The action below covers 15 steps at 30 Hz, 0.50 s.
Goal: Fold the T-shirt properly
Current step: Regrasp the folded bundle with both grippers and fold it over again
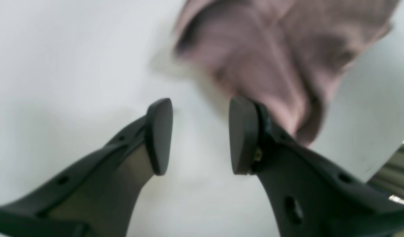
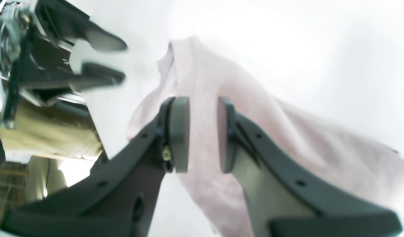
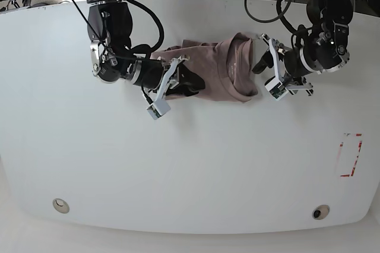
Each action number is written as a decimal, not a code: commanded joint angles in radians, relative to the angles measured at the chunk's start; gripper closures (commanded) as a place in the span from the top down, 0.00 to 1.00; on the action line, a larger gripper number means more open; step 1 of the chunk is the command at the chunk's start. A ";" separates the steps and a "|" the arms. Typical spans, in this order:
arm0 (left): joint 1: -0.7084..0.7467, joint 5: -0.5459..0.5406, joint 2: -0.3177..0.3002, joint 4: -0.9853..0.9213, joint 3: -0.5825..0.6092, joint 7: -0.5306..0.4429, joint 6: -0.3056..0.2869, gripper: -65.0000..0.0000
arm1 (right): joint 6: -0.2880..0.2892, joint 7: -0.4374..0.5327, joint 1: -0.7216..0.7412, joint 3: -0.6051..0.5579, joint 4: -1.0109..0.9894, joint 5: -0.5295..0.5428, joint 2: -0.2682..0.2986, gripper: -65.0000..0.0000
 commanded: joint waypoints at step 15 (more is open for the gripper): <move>-0.021 0.430 0.231 -0.112 0.212 -0.077 -0.001 0.39 | 0.021 0.133 0.129 0.035 -0.159 -0.194 0.139 0.21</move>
